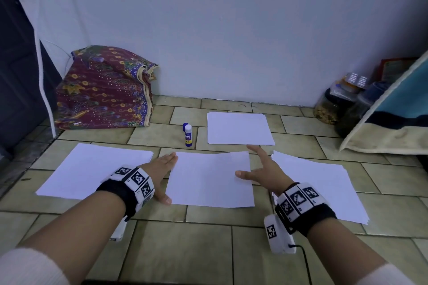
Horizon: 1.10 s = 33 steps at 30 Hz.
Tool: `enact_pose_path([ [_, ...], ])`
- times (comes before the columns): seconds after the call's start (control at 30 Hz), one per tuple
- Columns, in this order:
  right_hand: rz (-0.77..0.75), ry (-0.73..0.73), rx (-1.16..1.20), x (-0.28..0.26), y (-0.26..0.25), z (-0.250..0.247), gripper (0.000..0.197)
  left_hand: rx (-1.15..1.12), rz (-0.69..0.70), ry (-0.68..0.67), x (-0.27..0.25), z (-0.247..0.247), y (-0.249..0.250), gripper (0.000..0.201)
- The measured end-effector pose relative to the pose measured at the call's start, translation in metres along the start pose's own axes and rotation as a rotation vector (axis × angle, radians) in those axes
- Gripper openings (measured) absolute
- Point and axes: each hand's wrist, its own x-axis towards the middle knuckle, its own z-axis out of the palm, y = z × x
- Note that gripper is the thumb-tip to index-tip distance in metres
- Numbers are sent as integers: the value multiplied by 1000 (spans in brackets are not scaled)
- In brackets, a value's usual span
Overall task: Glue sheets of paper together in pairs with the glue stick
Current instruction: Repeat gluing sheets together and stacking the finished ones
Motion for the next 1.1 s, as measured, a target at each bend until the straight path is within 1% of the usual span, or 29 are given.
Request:
enact_pose_path([
  [0.1, -2, 65, 52, -5, 4, 8, 50, -3, 3, 4, -2, 0, 2, 128],
  [0.17, 14, 25, 121, -9, 4, 18, 31, -11, 6, 3, -2, 1, 1, 127],
  [0.2, 23, -13, 117, -11, 4, 23, 28, -12, 7, -3, -2, 1, 1, 128],
  [0.27, 35, -52, 50, -12, 5, 29, 30, -7, 5, -12, -2, 1, 1, 128],
  [0.37, 37, -34, -9, -14, 4, 25, 33, 19, -4, -17, 0, 3, 2, 128],
  [0.47, -11, -37, -72, -20, 1, 15, 34, 66, -20, -7, 3, 6, 4, 132],
  [0.57, -53, 49, -122, -23, -2, -2, 36, 72, -30, -4, 5, 8, 3, 136],
  [0.73, -119, 144, -26, -25, -4, -43, 38, 31, -45, -14, 2, 4, 7, 134],
  [0.87, -148, 233, 59, -9, -11, -64, 39, 111, -84, -41, 2, -3, 16, 132],
  [0.93, -147, 250, 74, 5, -16, -71, 39, 168, -116, -58, 3, -5, 20, 132],
  [1.1, -80, 269, -41, 48, -22, -80, 38, 226, -182, -90, 12, -6, 24, 140],
])
